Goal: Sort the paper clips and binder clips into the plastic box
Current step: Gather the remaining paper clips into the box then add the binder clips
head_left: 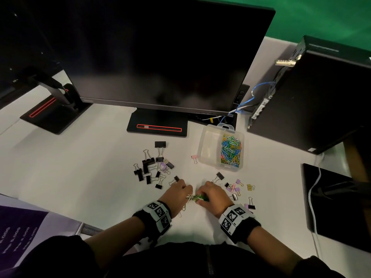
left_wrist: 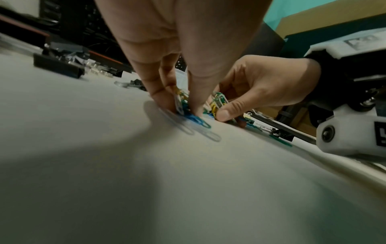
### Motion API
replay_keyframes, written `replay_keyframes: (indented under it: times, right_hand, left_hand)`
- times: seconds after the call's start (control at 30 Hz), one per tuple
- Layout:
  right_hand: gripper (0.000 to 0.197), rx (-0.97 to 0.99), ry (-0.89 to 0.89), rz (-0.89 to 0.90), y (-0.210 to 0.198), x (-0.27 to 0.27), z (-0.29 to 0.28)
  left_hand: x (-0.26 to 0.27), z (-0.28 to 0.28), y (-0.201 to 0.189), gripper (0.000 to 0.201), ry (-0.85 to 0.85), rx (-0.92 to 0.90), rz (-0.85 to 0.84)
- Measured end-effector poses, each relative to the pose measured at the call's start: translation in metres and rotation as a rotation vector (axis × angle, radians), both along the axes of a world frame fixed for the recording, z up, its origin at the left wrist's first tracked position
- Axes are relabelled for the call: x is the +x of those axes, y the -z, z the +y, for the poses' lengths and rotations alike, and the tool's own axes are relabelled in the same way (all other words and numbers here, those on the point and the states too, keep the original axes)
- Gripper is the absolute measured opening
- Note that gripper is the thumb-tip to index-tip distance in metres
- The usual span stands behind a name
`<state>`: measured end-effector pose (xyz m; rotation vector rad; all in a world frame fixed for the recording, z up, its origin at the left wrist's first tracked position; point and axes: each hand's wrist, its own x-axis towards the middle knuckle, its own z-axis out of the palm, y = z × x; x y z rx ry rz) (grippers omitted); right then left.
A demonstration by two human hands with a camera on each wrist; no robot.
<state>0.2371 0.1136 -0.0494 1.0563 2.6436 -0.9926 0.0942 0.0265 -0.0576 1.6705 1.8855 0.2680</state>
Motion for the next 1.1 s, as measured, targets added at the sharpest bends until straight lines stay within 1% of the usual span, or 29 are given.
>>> replay_keyframes:
  times: [0.13, 0.23, 0.3, 0.37, 0.43, 0.5, 0.63, 0.7, 0.77, 0.8, 0.9, 0.97, 1.03, 1.1]
  right_hand:
    - [0.021, 0.028, 0.032, -0.055, -0.008, 0.004, 0.005]
    - [0.018, 0.005, 0.088, -0.029, -0.014, 0.010, 0.013]
    - [0.014, -0.033, 0.165, 0.017, -0.019, 0.015, 0.019]
    - [0.015, -0.051, 0.239, 0.061, -0.026, 0.020, 0.026]
    - [0.017, -0.044, 0.272, 0.064, -0.035, 0.024, 0.034]
    - [0.013, -0.033, 0.289, 0.067, -0.045, 0.026, 0.045]
    - [0.008, -0.021, 0.352, 0.127, -0.064, 0.027, 0.076]
    - [0.007, -0.007, 0.427, 0.161, -0.067, 0.024, 0.094]
    - [0.014, 0.051, 0.490, 0.148, -0.061, 0.019, 0.113]
    - [0.018, 0.090, 0.489, 0.103, -0.056, 0.016, 0.121]
    - [0.015, 0.123, 0.424, -0.043, -0.039, 0.005, 0.135]
    - [0.024, 0.125, 0.402, -0.101, -0.032, 0.001, 0.140]
    - [0.036, 0.151, 0.408, -0.070, -0.034, -0.002, 0.144]
    - [0.042, 0.186, 0.377, -0.044, -0.036, -0.005, 0.148]
  left_hand:
    - [-0.004, 0.006, 0.000, 0.022, 0.016, -0.034, 0.032]
    - [-0.006, 0.012, -0.002, 0.024, 0.007, -0.071, 0.026]
    - [-0.008, 0.016, -0.005, 0.019, -0.024, -0.085, -0.019]
    - [-0.012, 0.019, -0.006, 0.017, -0.053, -0.077, -0.075]
    - [-0.015, 0.022, -0.008, 0.015, -0.072, -0.052, -0.125]
    - [-0.017, 0.025, -0.012, 0.013, -0.087, -0.056, -0.183]
    - [-0.019, 0.035, -0.018, 0.012, -0.060, -0.077, -0.250]
    - [-0.018, 0.044, -0.022, 0.012, -0.049, -0.067, -0.270]
    - [-0.016, 0.054, -0.028, 0.011, -0.064, -0.045, -0.308]
    - [-0.014, 0.060, -0.031, 0.011, -0.075, -0.036, -0.329]
    - [-0.009, 0.078, -0.039, 0.011, -0.099, -0.022, -0.362]
    - [-0.007, 0.089, -0.044, 0.011, -0.098, -0.015, -0.365]
    - [-0.006, 0.099, -0.047, 0.011, -0.113, -0.011, -0.381]
    - [-0.005, 0.108, -0.051, 0.011, -0.125, -0.002, -0.397]
